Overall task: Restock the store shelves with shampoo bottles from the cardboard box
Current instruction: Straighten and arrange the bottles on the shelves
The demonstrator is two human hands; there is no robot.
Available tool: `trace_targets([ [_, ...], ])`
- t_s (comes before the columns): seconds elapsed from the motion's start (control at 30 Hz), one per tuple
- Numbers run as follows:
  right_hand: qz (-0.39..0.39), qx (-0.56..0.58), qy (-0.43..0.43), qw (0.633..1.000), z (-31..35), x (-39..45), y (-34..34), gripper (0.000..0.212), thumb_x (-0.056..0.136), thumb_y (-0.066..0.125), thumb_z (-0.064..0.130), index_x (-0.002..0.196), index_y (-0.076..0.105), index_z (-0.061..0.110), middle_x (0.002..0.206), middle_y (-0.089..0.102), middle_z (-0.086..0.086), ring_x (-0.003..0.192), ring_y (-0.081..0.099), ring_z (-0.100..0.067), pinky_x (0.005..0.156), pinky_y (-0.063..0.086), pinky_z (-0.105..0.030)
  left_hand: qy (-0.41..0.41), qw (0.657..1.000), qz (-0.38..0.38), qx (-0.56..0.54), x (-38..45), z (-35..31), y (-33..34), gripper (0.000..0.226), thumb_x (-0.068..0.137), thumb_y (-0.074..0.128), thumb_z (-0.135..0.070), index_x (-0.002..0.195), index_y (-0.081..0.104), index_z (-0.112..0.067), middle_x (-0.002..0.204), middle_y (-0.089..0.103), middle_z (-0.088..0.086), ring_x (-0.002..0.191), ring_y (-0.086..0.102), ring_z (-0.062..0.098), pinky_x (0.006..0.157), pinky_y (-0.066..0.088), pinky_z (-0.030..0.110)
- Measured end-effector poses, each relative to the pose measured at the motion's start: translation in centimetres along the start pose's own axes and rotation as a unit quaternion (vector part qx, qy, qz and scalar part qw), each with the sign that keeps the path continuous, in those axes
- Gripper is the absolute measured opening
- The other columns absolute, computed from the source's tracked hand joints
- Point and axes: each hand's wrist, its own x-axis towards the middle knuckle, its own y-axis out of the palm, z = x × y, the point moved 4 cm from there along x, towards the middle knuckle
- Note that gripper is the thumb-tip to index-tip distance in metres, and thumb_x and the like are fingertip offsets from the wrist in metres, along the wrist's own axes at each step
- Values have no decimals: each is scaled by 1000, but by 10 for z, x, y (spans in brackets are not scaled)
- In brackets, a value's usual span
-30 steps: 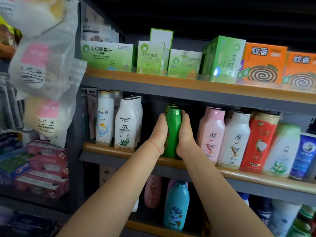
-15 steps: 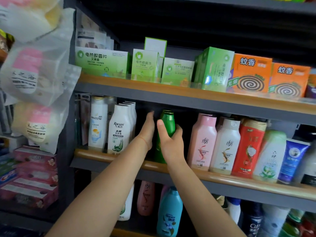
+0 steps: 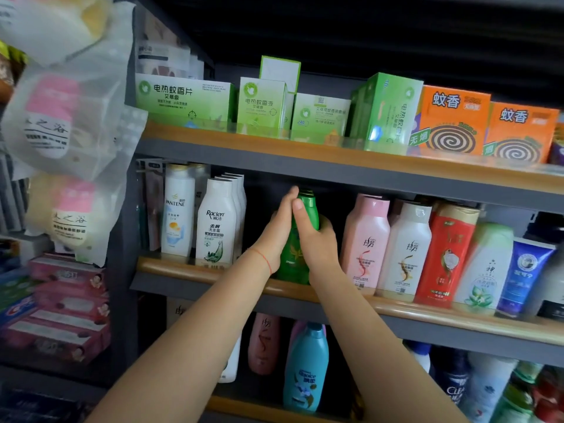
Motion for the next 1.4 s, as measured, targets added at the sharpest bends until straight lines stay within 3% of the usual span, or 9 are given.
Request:
trace_targets([
  [0.1, -13, 1, -6, 1000, 4, -2, -5, 54, 82, 58, 69, 113, 55, 24, 97, 65, 7, 90, 63, -10, 87, 51, -33, 9, 999, 28, 29, 1, 5, 5, 118, 39, 54, -102, 138, 50, -38, 129, 63, 0, 114, 63, 19, 103, 48, 45],
  [0.23, -30, -30, -17, 999, 11, -10, -13, 63, 94, 34, 66, 137, 49, 22, 112, 59, 4, 107, 57, -17, 92, 44, -30, 15, 997, 55, 47, 6, 9, 7, 115, 41, 63, -98, 140, 48, -40, 129, 64, 0, 113, 65, 20, 99, 52, 45],
  [0.43, -12, -68, -101, 992, 10, -40, -21, 36, 104, 41, 28, 140, 40, 23, 112, 47, 14, 112, 49, -8, 87, 37, -12, 61, 988, 126, 64, 8, 4, -2, 85, 75, 75, -51, 149, 35, -37, 130, 63, 0, 113, 65, 16, 86, 53, 32],
  [0.5, -9, -117, -149, 982, -1, -59, -24, 48, 99, 50, 13, 144, 34, 21, 124, 43, 14, 119, 42, -1, 91, 33, 0, 80, 986, 134, 62, 9, 2, -1, 85, 77, 76, -36, 150, 33, -35, 128, 64, 2, 110, 67, 17, 85, 54, 30],
  [0.67, 7, -172, -183, 968, -23, -80, -26, 68, 94, 55, 11, 153, 20, 13, 145, 35, 2, 132, 38, -9, 111, 38, -28, 86, 986, 143, 14, 13, 7, 4, 90, 70, 76, -27, 149, 35, -32, 126, 65, 9, 104, 70, 23, 83, 57, 37],
  [0.87, -91, -222, -260, 935, -13, -85, -38, 57, 90, 49, 21, 144, 36, 10, 132, 42, 0, 120, 43, -11, 102, 45, -33, 75, 985, 155, -10, 9, 10, 20, 89, 71, 73, -32, 150, 32, -35, 123, 64, 8, 97, 70, 19, 77, 58, 34],
  [1.03, -128, -241, -257, 927, -16, -86, -53, 50, 87, 48, 23, 136, 47, 9, 119, 50, -2, 107, 49, -15, 93, 48, -40, 53, 990, 131, -6, 7, 11, 30, 89, 74, 75, -59, 149, 36, -32, 128, 63, 9, 106, 66, 22, 81, 56, 36],
  [1.23, -129, -239, -250, 929, -14, -87, -58, 47, 86, 46, 25, 132, 49, 15, 113, 50, 2, 103, 51, -16, 90, 49, -45, -20, 992, 105, -61, 6, 13, 39, 63, 87, 46, -75, 91, 73, -18, 83, 71, 9, 73, 67, 21, 75, 53, 34],
  [1.4, -132, -247, -253, 926, -11, -85, -58, 50, 86, 46, 24, 134, 49, 10, 114, 51, -1, 102, 52, -17, 89, 50, -44, -16, 992, 101, -80, 5, 15, 43, 55, 94, 42, -66, 84, 70, -19, 76, 68, 6, 67, 64, 19, 68, 50, 30],
])
